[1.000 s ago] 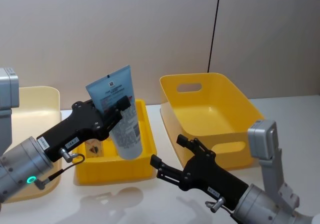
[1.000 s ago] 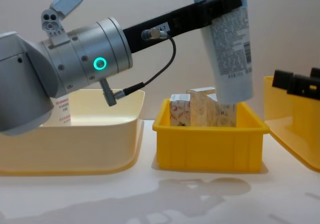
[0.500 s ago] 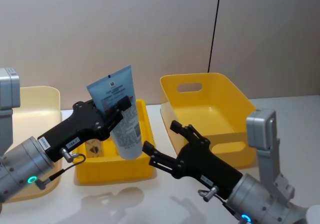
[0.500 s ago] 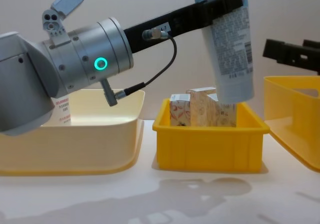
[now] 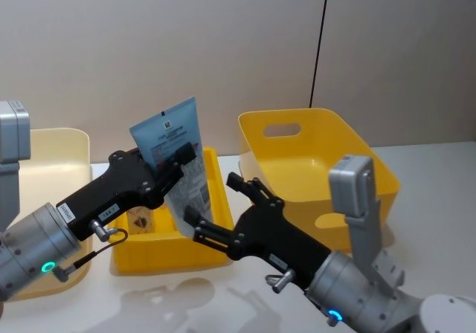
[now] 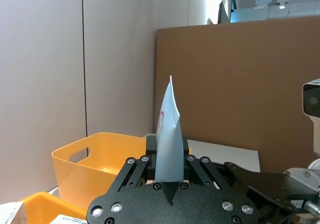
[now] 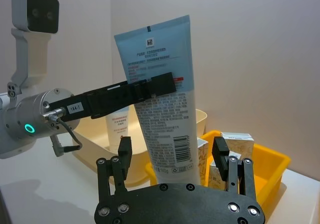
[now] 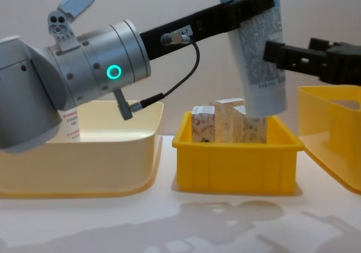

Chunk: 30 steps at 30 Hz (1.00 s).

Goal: Bimanual collaborative sorting of washing and personal care products

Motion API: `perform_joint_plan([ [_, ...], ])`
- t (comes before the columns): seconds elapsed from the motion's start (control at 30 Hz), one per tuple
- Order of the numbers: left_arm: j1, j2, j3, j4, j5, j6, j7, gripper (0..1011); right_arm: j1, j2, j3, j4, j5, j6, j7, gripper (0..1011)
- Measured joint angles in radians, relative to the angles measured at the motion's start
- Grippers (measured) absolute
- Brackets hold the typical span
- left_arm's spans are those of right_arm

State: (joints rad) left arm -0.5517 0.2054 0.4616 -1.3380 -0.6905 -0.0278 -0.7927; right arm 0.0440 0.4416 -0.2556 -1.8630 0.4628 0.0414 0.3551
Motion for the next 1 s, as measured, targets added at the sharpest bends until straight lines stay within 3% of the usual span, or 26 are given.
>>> perform_joint_plan([
  [0.4,0.0,0.0,0.0,0.0,0.0,0.0,0.0,241,0.064,-0.042,-0.056,0.065,-0.05,-0.007,-0.018,1001],
  [1.0,0.0,0.0,0.0,0.0,0.0,0.0,0.0,241,0.136,-0.118,-0.098,0.142,-0.142,-0.007,-0.092,978],
])
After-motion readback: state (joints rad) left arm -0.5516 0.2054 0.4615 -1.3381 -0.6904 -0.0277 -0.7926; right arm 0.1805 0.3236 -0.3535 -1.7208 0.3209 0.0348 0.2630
